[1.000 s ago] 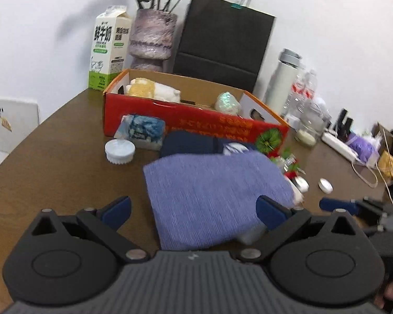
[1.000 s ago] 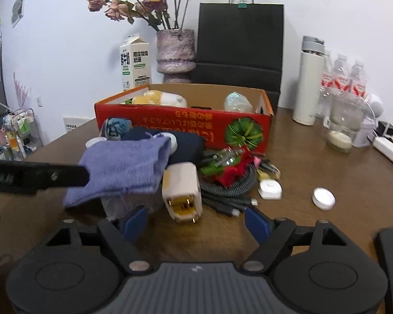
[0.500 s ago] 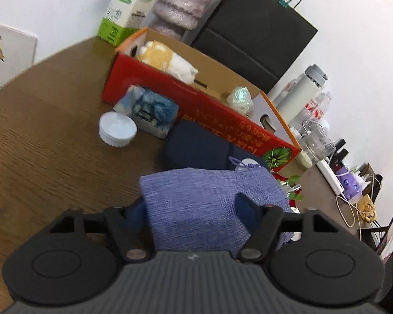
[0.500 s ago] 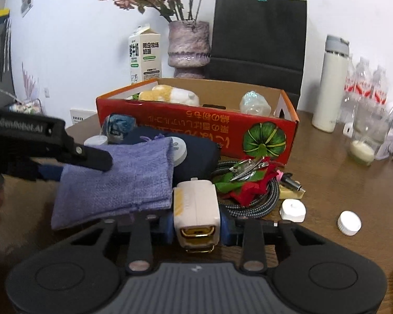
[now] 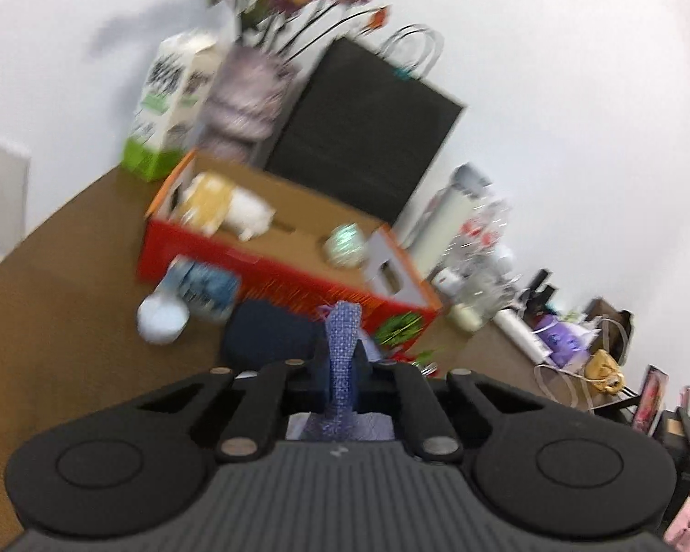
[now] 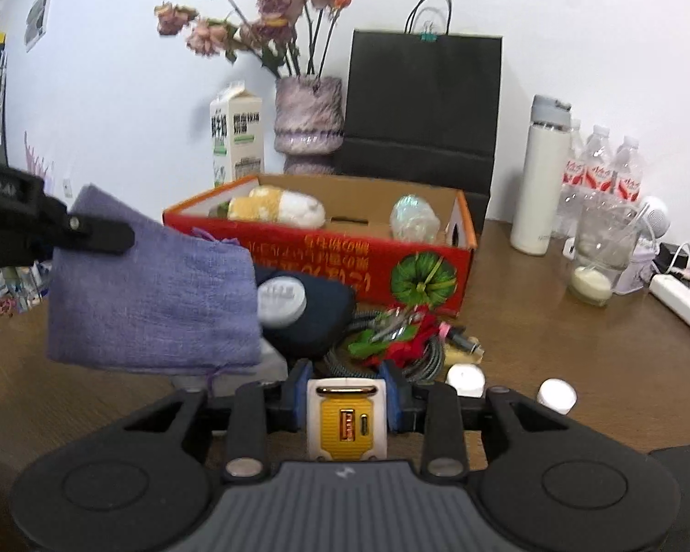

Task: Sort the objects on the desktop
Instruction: 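Grasp the purple pouch with the left gripper while the right carries the adapter to the box, then release the pouch and adapter into the box and pull both grippers back, then grasp the wet-wipe pack with the left gripper while the right grasps a round white cap, then carry the wipe pack and white cap into the box and release them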

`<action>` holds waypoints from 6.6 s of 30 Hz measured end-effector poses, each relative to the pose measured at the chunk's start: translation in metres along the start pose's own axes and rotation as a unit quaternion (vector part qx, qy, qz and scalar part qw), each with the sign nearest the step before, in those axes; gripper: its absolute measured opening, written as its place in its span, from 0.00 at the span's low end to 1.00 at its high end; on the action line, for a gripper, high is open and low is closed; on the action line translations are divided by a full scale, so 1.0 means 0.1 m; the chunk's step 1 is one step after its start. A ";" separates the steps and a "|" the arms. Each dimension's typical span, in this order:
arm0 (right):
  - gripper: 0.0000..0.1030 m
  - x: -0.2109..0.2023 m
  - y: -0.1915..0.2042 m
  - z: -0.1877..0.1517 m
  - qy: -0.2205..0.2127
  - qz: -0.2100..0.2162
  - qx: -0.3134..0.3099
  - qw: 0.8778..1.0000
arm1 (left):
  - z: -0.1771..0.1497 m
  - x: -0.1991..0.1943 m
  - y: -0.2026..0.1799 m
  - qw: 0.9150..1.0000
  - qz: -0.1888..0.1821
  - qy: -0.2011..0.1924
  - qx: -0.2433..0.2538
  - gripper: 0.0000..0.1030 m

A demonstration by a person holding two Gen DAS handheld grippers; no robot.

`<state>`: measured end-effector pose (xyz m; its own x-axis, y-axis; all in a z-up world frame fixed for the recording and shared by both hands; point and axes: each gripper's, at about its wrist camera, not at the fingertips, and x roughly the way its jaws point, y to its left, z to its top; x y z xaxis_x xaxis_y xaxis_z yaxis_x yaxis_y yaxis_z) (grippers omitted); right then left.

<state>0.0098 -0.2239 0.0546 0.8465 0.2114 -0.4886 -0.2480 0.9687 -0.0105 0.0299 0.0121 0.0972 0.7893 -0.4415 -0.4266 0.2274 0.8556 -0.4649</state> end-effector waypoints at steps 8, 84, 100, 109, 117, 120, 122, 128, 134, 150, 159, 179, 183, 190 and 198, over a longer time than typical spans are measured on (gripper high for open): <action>0.30 -0.14 -0.11 0.43 -0.052 -0.008 0.004 0.999 | 0.45 -0.05 -0.19 0.998 -0.037 -0.035 0.029 0.07; 0.76 0.64 -0.19 0.92 0.024 -0.045 0.026 0.998 | 0.53 0.71 -0.15 0.976 0.170 0.000 0.137 1.00; 0.80 -0.15 0.17 -0.27 0.044 -0.029 0.022 0.998 | -0.72 -0.09 -0.09 0.970 0.209 0.007 0.120 1.00; 0.80 -0.28 0.20 -0.45 0.045 -0.033 0.026 0.998 | -0.94 -0.21 -0.02 0.973 0.202 0.006 0.116 1.00; 0.80 -0.46 0.27 -0.58 0.043 -0.048 -0.012 0.998 | -1.03 -0.10 -0.17 0.973 0.168 0.000 0.159 1.00; 0.80 -0.51 0.23 -0.57 0.038 -0.066 -0.002 0.997 | -1.02 0.02 -0.25 0.975 0.134 -0.002 0.178 1.00; 0.80 -0.54 0.18 -0.58 0.033 -0.067 0.018 0.997 | -0.97 0.11 -0.30 0.975 0.116 0.001 0.191 1.00; 0.79 -0.54 0.09 -0.57 0.027 -0.071 0.036 0.996 | -0.72 0.49 -0.35 0.975 0.070 0.004 0.212 1.00; 0.78 -0.43 0.07 -0.41 0.013 -0.055 0.015 0.998 | -0.55 0.83 -0.21 0.982 0.059 0.040 0.177 1.00; 0.66 0.47 0.12 0.28 -0.010 0.010 -0.023 1.000 | -0.67 0.32 -0.20 0.980 0.060 0.024 0.189 0.56; 0.66 0.96 0.37 0.32 0.012 0.022 -0.064 0.998 | -0.73 0.12 -0.08 0.983 0.050 0.032 0.175 0.94; 0.37 0.16 -0.19 0.06 0.005 0.005 0.037 0.999 | -0.79 0.56 -0.38 0.976 0.078 0.073 0.190 0.83; 0.37 0.08 -0.15 -0.18 0.048 0.012 0.037 0.998 | -0.80 0.47 -0.40 0.976 0.095 0.070 0.183 0.83; 0.38 0.04 0.01 -0.39 0.079 0.019 0.005 0.997 | -0.83 0.20 -0.48 0.975 0.097 0.054 0.193 0.82; 0.41 -0.10 0.03 -0.48 0.076 0.006 -0.001 0.997 | -0.97 0.05 -0.49 0.974 0.089 0.061 0.200 0.82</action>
<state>-0.0220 -0.2295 0.0177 0.7625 0.1998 -0.6153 -0.2575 0.9663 -0.0054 -0.0323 -0.0581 0.0422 0.7687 -0.2850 -0.5726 0.3167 0.9474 -0.0464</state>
